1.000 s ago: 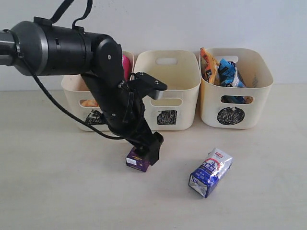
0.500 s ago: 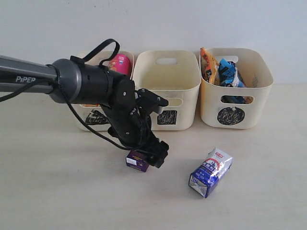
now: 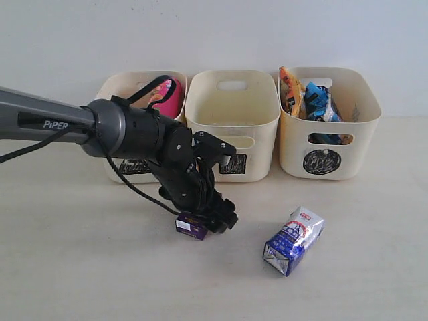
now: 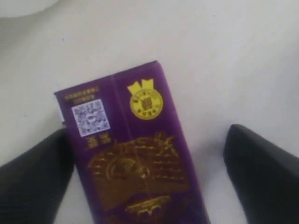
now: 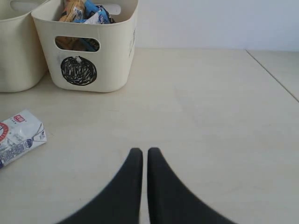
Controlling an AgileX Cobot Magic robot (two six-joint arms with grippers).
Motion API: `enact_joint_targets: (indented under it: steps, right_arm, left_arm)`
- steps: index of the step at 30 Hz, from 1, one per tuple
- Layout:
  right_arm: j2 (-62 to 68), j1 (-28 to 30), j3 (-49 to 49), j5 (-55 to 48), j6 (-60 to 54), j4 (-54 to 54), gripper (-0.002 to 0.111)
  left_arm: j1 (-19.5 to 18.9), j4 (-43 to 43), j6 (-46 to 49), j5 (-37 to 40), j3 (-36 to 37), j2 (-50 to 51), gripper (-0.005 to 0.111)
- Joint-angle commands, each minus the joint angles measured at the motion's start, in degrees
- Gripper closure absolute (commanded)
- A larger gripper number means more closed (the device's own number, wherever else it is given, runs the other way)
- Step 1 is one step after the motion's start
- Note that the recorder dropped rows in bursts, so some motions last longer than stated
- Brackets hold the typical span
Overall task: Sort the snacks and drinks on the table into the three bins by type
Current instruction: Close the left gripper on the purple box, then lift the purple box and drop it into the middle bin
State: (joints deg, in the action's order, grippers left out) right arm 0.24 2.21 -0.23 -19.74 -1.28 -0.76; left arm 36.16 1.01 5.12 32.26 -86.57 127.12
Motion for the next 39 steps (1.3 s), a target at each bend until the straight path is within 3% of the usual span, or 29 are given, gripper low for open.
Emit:
enact_joint_targets:
  steps: [1,2,14,20,30,39]
  right_arm:
    - [-0.2,0.0,0.2,0.7,-0.1,0.2,0.107]
    - [-0.2,0.0,0.2,0.7,-0.1,0.2,0.107]
    - [-0.2,0.0,0.2,0.7,-0.1,0.2,0.107]
    - [-0.2,0.0,0.2,0.7,-0.1,0.2,0.107]
    - [-0.2,0.0,0.2,0.7,-0.2,0.2,0.107]
    - [-0.2,0.0,0.2,0.7,-0.2,0.2,0.107]
  left_arm:
    - [0.4,0.3,-0.6,0.7,-0.1,0.0,0.085]
    - [0.4,0.3,-0.6,1.2,-0.1,-0.1,0.102]
    - [0.4,0.2,0.5,10.6,-0.1,-9.6,0.103]
    - [0.4,0.1,0.5,8.0,-0.4,-16.2,0.103]
    - [0.4,0.6,0.7,3.5,-10.7,-17.1,0.103]
    - [0.3,5.5,0.9,2.1,-21.9,-9.5,0.103]
